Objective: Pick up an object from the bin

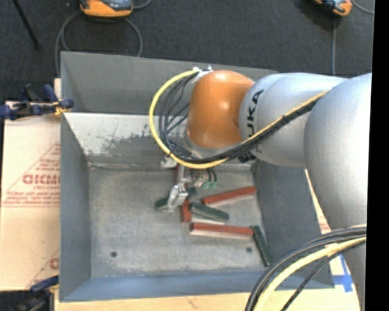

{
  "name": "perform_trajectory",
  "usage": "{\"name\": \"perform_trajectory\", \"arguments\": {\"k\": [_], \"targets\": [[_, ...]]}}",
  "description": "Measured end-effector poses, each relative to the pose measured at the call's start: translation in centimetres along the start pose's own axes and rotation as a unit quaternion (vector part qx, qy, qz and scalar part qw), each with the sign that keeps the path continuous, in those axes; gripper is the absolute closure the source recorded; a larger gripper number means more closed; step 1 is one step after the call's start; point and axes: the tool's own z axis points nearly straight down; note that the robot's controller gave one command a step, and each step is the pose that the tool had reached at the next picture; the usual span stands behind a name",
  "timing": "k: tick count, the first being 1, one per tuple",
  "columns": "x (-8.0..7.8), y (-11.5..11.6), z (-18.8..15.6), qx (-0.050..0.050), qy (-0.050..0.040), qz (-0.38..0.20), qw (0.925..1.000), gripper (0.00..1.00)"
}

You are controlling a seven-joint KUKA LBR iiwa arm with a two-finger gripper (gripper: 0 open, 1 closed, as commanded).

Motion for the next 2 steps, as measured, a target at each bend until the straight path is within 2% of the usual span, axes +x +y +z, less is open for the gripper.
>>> {"name": "perform_trajectory", "arguments": {"k": [1, 2], "targets": [[-1.0, -1.2, 1.6, -0.001, -0.0025, 0.012, 0.9999, 0.00], [-2.2, -3.9, 3.4, -0.002, -0.0008, -0.017, 0.9999, 1.00]]}}
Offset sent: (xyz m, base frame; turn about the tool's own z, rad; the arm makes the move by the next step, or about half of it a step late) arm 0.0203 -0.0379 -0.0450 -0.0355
